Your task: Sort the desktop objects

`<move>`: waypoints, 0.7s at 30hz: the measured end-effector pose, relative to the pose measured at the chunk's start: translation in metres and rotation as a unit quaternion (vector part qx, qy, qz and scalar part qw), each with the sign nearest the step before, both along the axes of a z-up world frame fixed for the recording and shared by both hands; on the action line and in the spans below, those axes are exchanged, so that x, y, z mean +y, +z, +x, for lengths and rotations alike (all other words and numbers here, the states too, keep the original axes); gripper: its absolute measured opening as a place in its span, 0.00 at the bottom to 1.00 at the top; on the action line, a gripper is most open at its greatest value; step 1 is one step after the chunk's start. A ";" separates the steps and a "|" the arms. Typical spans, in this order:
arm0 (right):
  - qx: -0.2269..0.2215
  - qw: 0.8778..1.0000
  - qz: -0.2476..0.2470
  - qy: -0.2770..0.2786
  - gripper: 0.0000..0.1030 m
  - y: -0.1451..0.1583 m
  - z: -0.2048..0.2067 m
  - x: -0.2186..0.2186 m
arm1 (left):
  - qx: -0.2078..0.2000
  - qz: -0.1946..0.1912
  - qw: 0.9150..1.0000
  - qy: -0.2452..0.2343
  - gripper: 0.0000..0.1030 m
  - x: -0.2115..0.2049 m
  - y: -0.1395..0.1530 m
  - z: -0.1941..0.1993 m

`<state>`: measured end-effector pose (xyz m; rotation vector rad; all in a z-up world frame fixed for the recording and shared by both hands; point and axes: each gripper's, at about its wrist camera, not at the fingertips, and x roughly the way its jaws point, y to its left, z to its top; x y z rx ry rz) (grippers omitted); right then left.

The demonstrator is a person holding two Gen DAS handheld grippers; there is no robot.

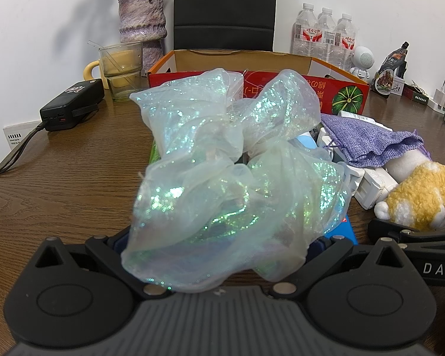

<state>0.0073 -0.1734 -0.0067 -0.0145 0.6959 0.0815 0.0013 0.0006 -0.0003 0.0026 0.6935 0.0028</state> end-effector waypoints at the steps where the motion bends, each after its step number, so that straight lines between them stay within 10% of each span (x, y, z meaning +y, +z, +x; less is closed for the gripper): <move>1: 0.000 1.000 0.000 0.000 1.00 0.000 0.000 0.000 | 0.000 0.000 1.000 0.000 1.00 0.000 0.000 0.000; 21: 0.000 1.000 0.000 0.000 1.00 0.000 0.000 0.000 | 0.000 0.000 1.000 0.000 1.00 0.000 0.000 0.000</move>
